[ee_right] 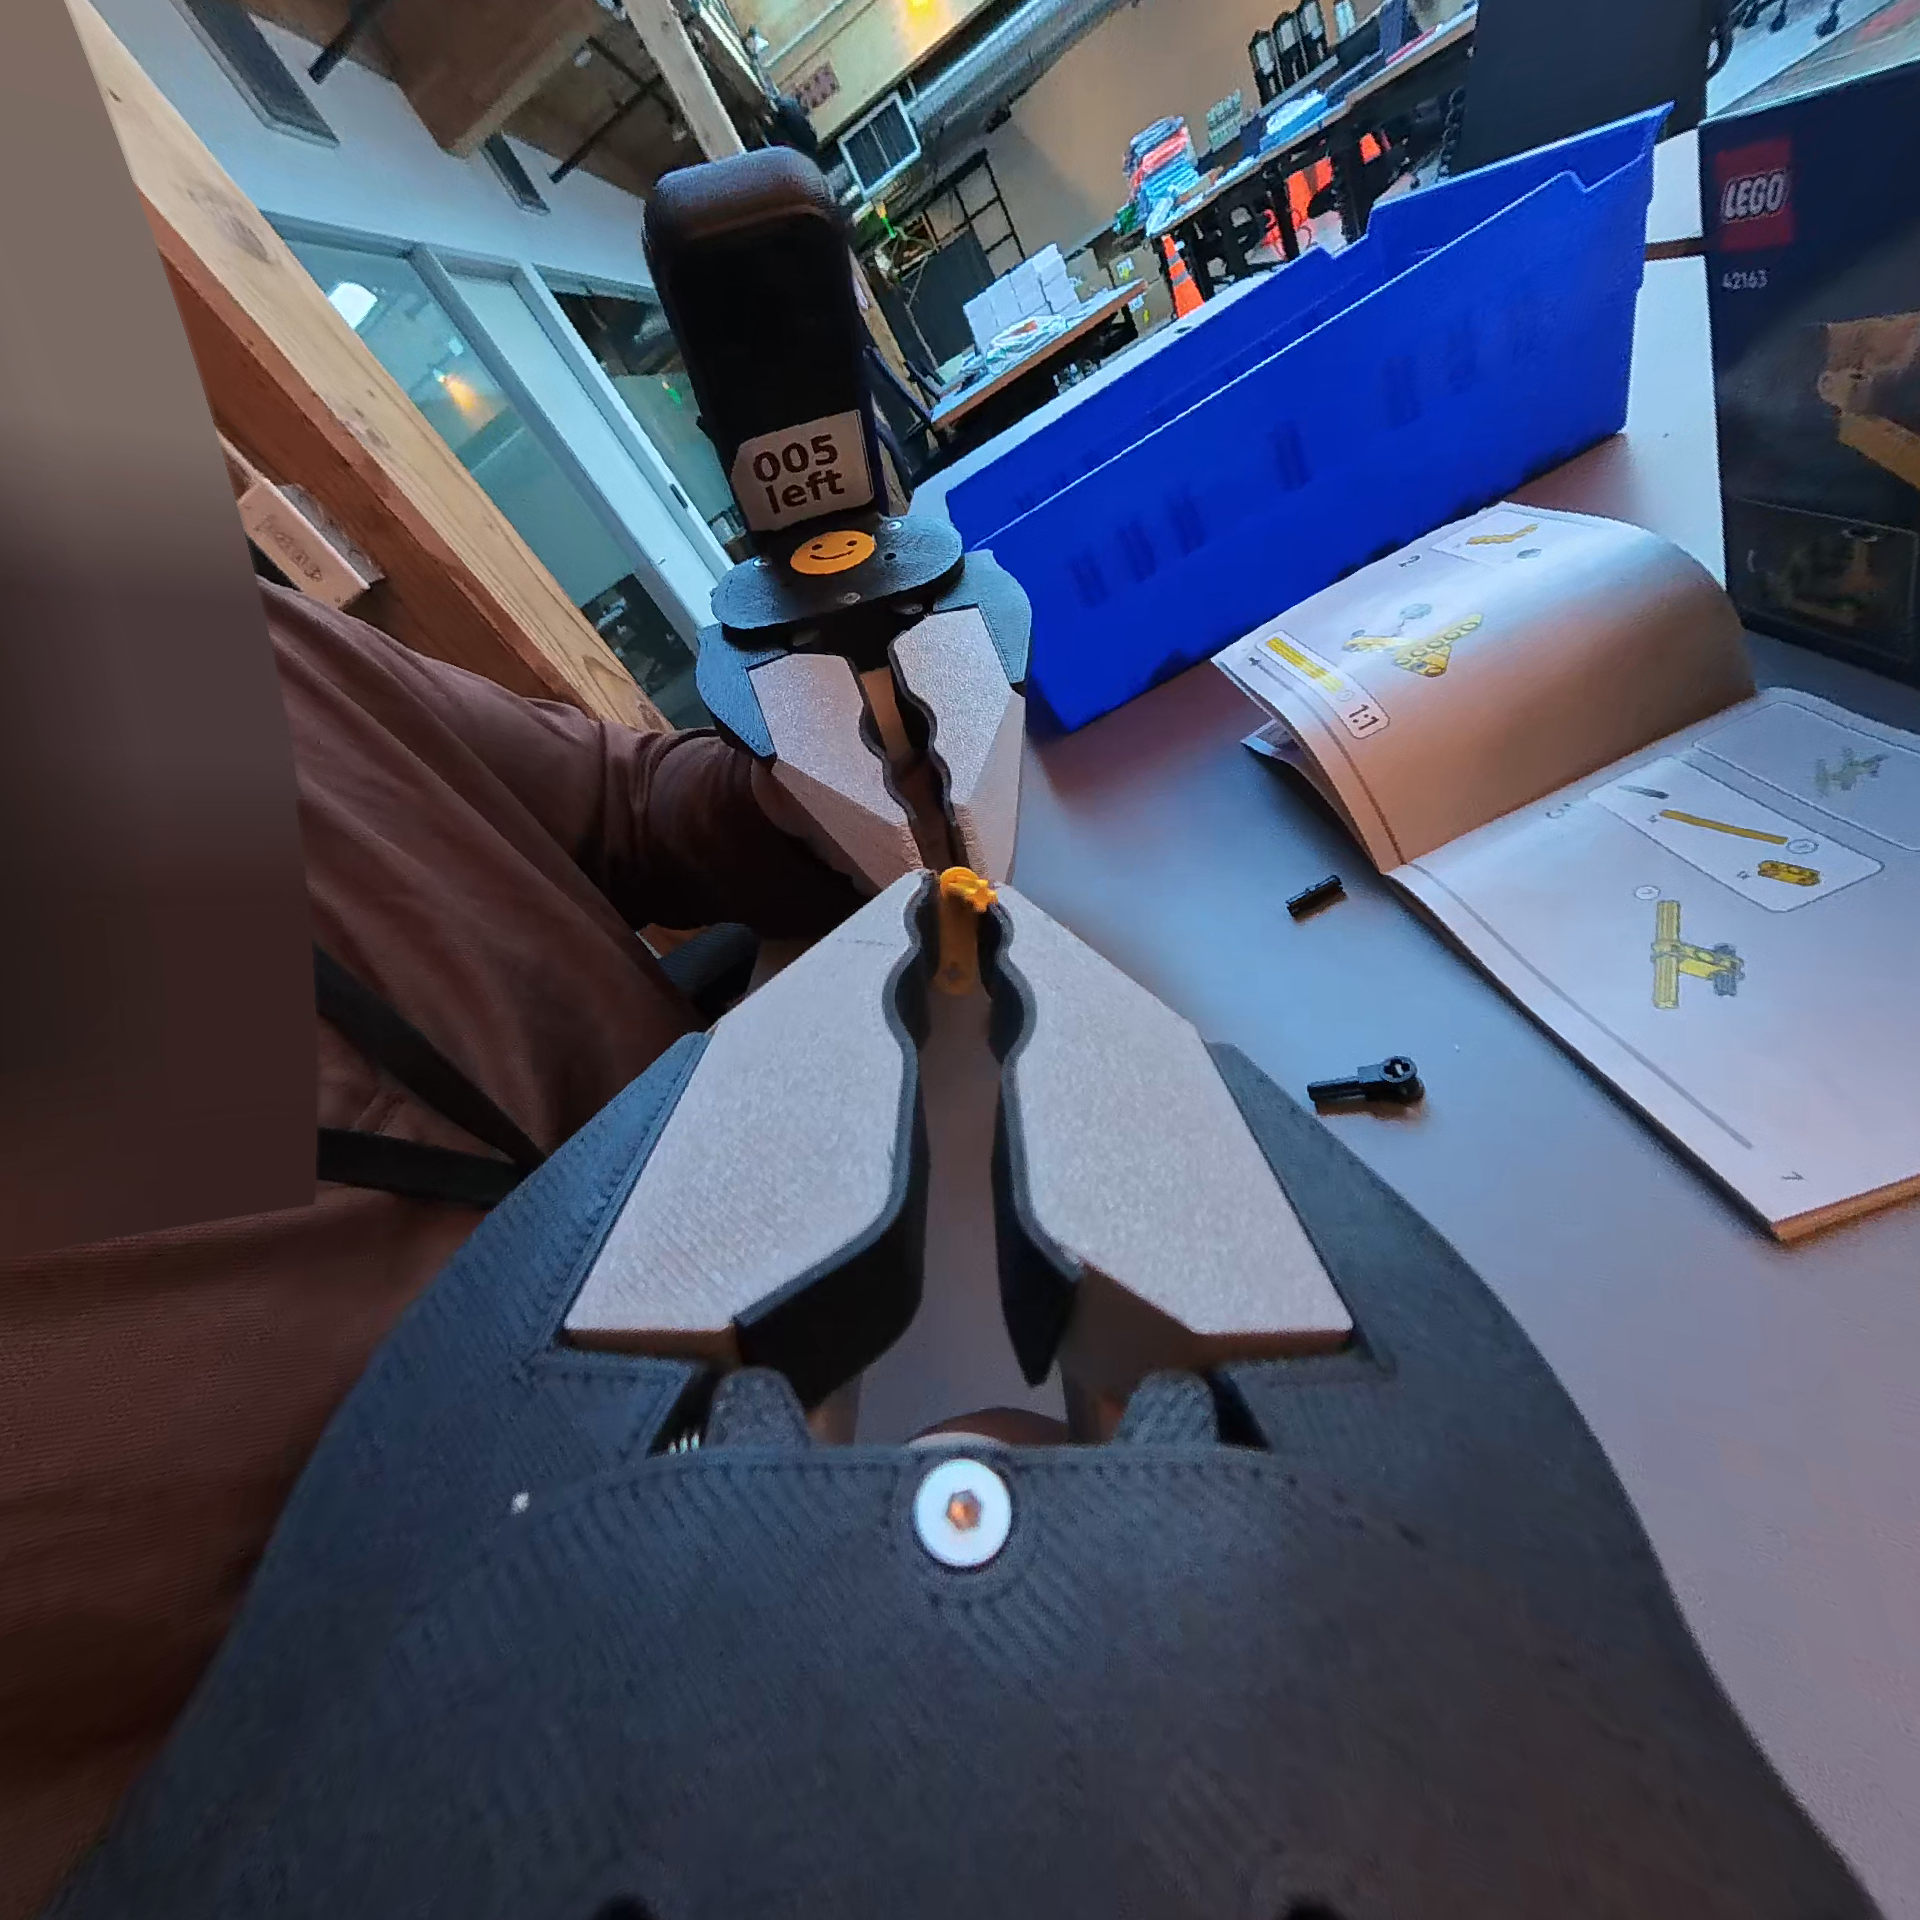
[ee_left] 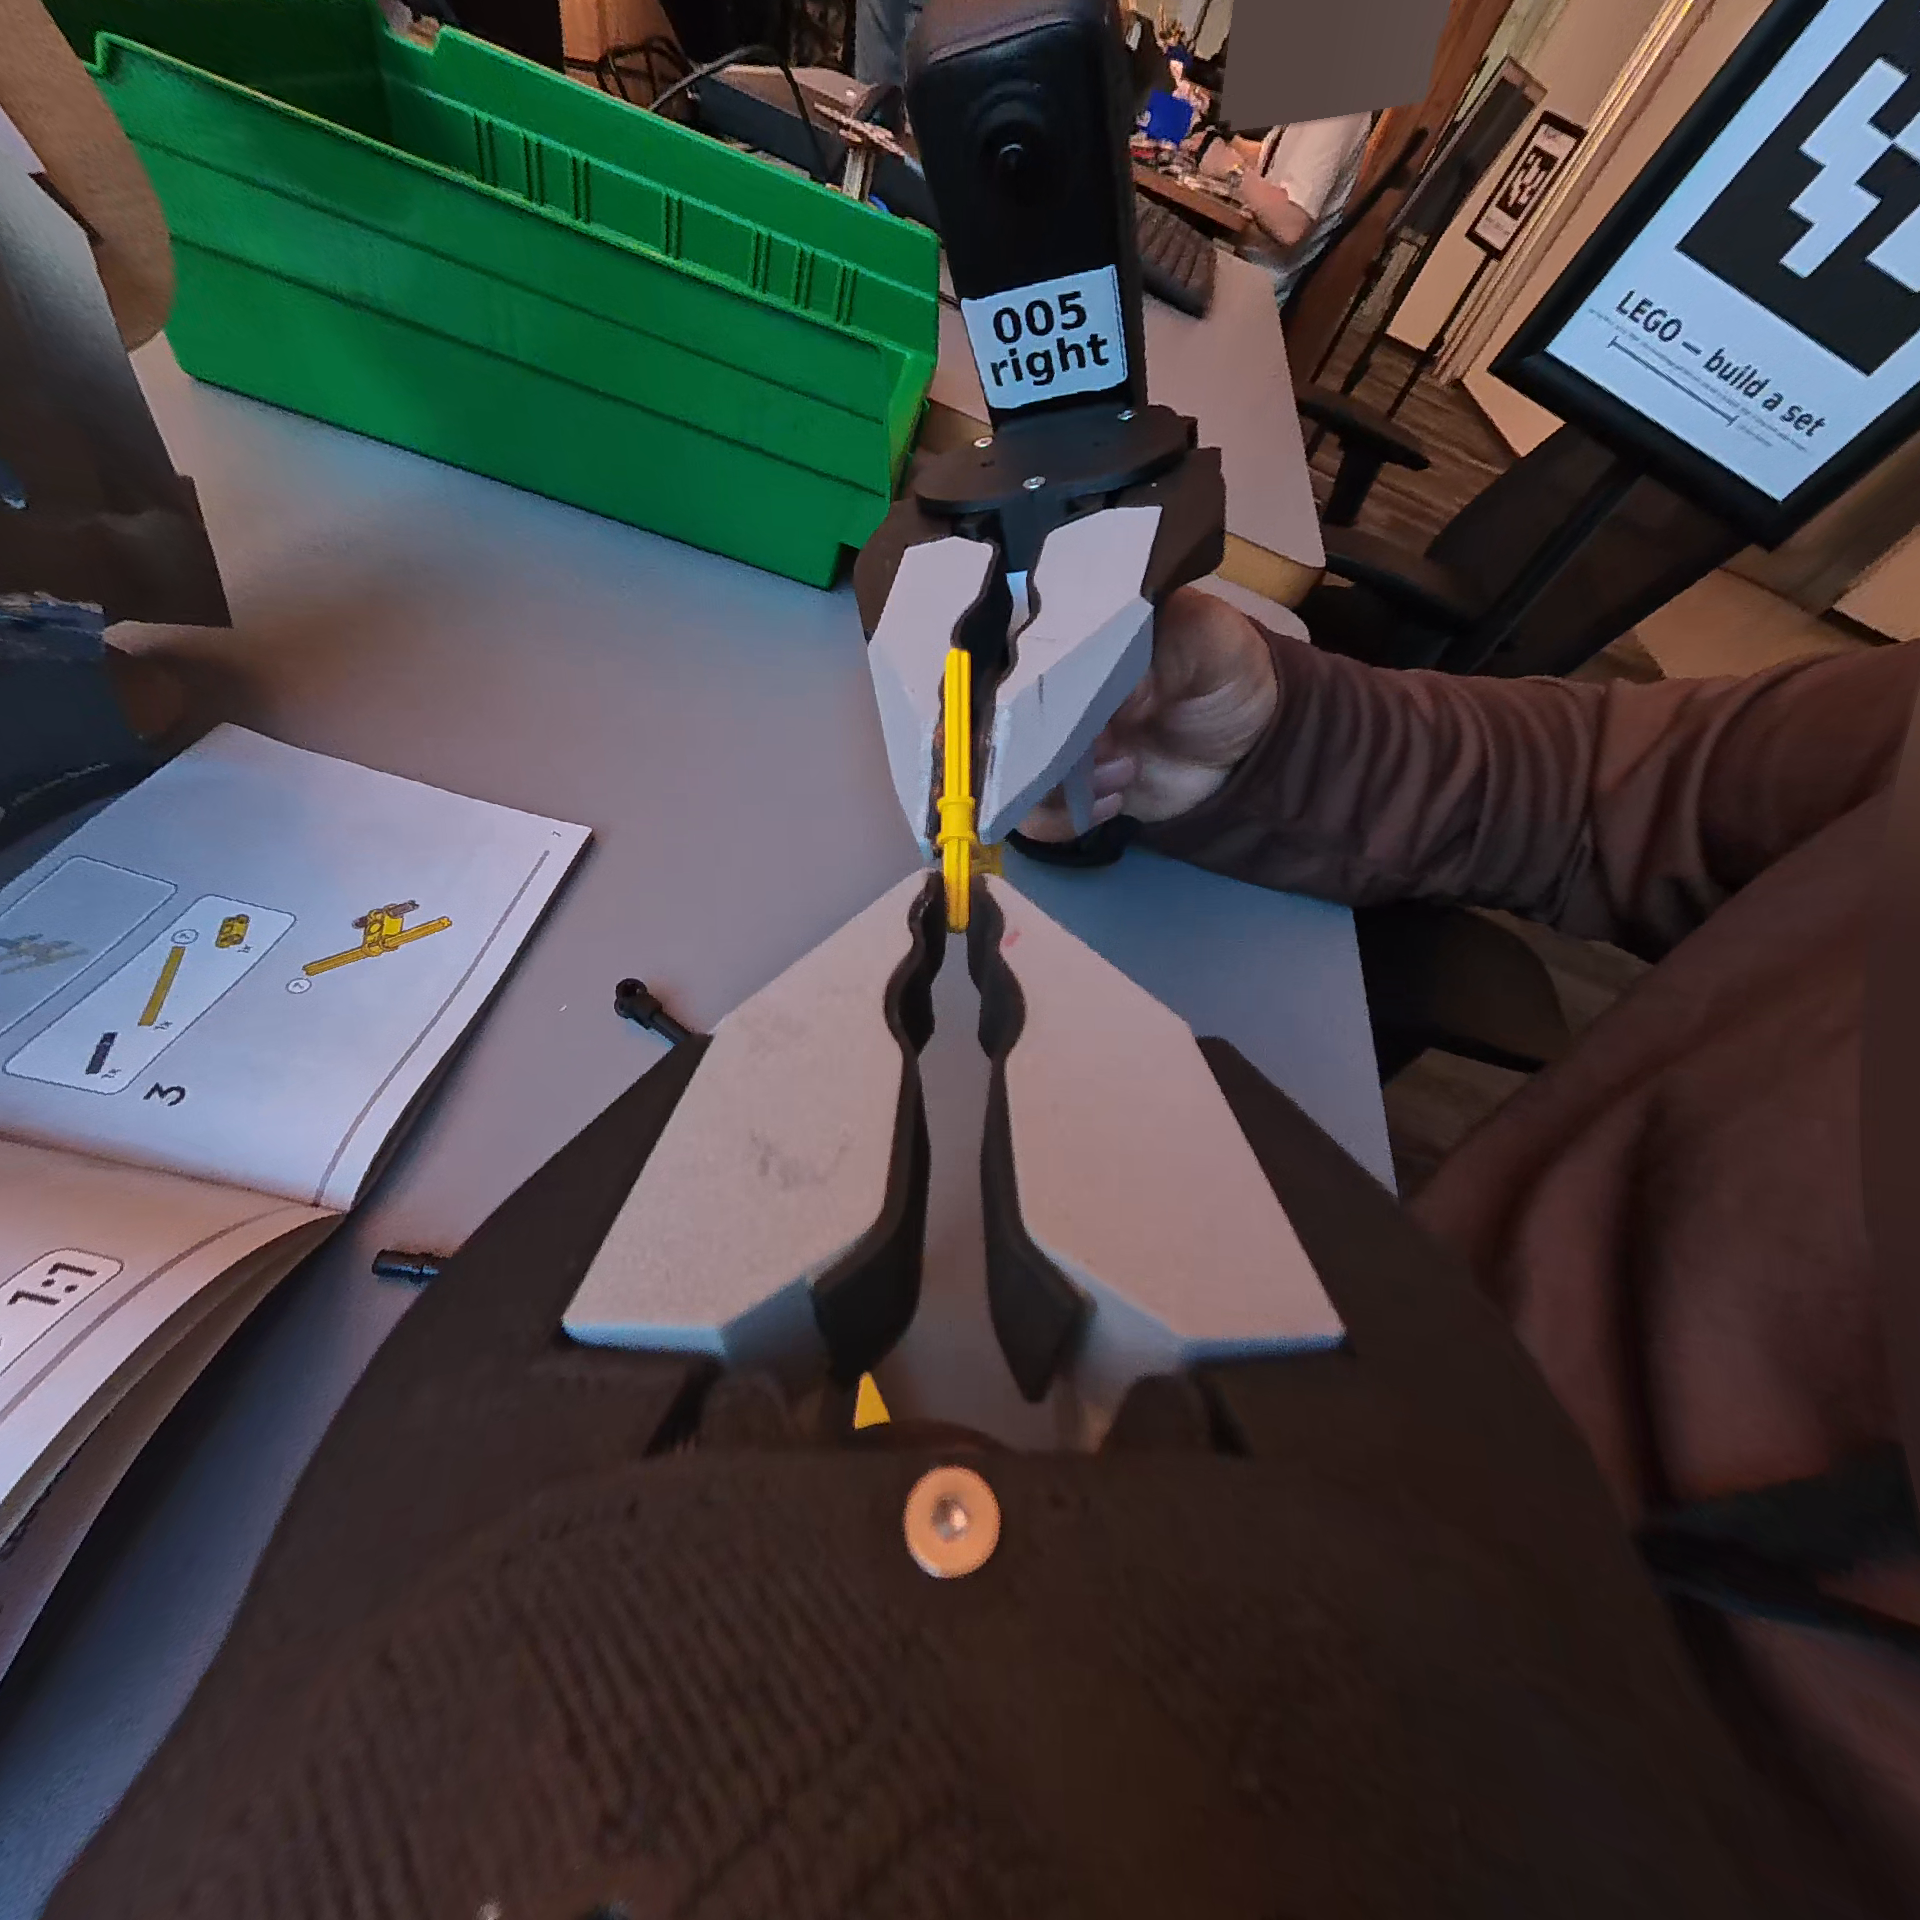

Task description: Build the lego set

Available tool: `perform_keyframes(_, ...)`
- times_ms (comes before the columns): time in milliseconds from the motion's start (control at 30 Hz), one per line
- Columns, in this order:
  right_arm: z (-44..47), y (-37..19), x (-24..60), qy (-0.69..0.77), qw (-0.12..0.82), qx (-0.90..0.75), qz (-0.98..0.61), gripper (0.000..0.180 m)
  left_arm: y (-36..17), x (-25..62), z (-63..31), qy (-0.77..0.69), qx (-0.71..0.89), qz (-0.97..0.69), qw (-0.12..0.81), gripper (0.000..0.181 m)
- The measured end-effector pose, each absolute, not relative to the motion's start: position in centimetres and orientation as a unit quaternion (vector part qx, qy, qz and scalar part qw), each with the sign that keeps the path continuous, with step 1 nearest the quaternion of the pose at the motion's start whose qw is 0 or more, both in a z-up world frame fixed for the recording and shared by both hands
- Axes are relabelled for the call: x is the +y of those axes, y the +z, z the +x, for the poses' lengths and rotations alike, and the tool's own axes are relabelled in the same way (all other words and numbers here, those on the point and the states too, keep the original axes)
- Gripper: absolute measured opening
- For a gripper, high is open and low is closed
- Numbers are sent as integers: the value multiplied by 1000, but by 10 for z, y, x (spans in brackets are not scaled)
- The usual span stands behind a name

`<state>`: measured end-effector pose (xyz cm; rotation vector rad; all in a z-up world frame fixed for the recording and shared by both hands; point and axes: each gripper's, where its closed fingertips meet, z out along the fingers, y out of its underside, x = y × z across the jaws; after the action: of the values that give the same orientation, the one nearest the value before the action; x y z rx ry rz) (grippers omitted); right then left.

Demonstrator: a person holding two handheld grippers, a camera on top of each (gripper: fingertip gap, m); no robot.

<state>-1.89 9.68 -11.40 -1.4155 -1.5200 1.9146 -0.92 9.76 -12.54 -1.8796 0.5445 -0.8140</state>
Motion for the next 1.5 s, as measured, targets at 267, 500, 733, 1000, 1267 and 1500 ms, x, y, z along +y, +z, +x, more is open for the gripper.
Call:
perform_keyframes(267, -20, -115, 98, 671, 155, -527, -498, 4, -127, 98, -10, -344, 217, -775, 484, 2)
perform_keyframes(500, -20, -115, 98, 674, 153, -525, -497, 4, -126, 99, -10, -338, 219, -774, 488, 2)
perform_keyframes(733, -20, -114, 99, 680, 150, -519, -496, 4, -125, 100, -10, -342, 215, -771, 492, 2)
perform_keyframes(1000, -1, -90, 175, 751, 210, -354, -516, 4, -119, 112, -44, -292, 197, -780, 517, 14)
perform_keyframes(1267, -25, -97, 130, 725, 196, -435, -496, 4, -117, 120, -34, -297, 183, -778, 522, 33)
perform_keyframes(1500, -31, -111, 105, 693, 177, -498, -490, 4, -117, 107, -23, -341, 215, -768, 498, 2)
